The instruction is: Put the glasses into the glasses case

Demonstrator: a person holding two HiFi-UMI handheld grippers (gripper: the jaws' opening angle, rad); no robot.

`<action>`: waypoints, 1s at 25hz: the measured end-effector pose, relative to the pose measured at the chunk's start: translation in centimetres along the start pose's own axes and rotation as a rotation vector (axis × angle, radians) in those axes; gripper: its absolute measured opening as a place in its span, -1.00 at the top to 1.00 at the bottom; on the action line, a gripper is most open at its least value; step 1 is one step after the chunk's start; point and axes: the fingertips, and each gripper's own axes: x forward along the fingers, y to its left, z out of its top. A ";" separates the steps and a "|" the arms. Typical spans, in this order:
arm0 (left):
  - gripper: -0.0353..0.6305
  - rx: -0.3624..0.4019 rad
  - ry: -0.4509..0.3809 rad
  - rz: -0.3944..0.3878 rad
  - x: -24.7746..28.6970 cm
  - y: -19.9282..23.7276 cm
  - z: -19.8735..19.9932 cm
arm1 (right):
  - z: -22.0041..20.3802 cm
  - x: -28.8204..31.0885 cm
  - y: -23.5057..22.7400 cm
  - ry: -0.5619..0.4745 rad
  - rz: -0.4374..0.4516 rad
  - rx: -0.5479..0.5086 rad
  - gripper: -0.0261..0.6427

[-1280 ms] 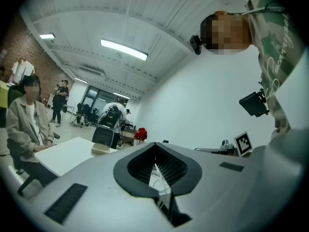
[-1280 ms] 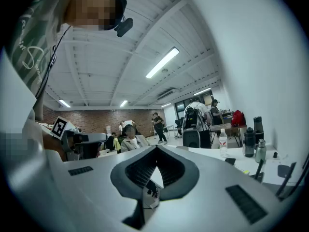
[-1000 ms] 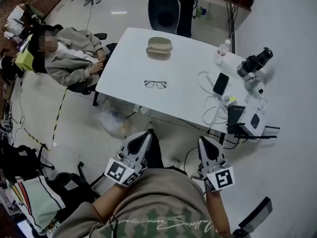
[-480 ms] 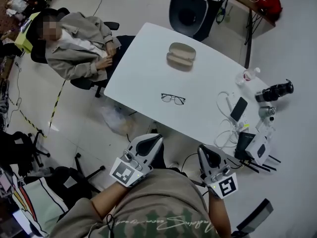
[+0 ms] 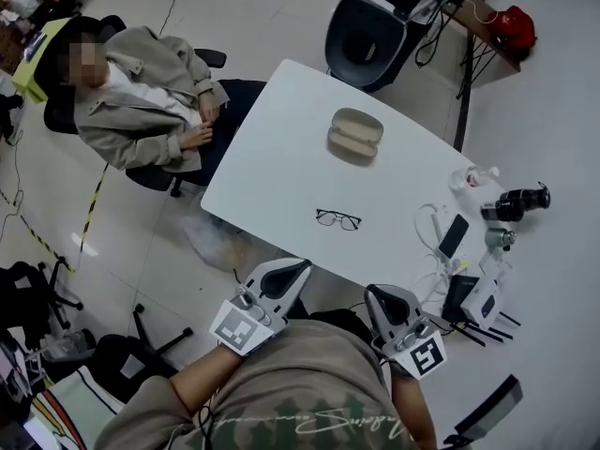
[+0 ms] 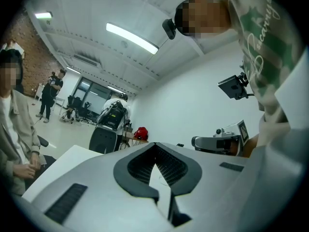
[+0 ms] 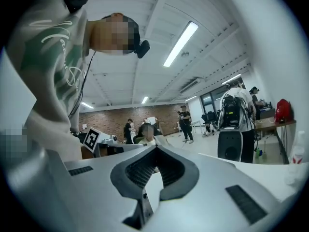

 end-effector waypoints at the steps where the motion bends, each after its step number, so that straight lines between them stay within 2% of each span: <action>1: 0.88 -0.003 0.001 0.006 -0.1 0.8 0.0 | -0.3 0.6 -0.3 0.011 -0.014 0.004 0.93; 6: 0.88 -0.010 0.014 0.025 -0.1 3.6 0.0 | -1.3 2.6 -0.9 0.069 -0.061 0.007 0.93; 10: 0.88 -0.049 0.039 0.030 0.6 4.2 -0.6 | -0.6 3.0 -1.0 0.048 -0.032 -0.024 0.93; 15: 0.88 -0.001 0.030 0.037 1.8 3.8 0.1 | -0.5 2.5 -3.5 0.035 -0.069 -0.017 0.93; 21: 0.88 0.062 0.002 0.081 4.0 3.0 1.4 | 0.1 2.3 -6.2 0.015 -0.048 -0.031 0.93; 25: 0.88 0.048 0.035 0.149 5.5 2.7 0.9 | 0.7 1.9 -8.1 0.028 -0.023 -0.065 0.93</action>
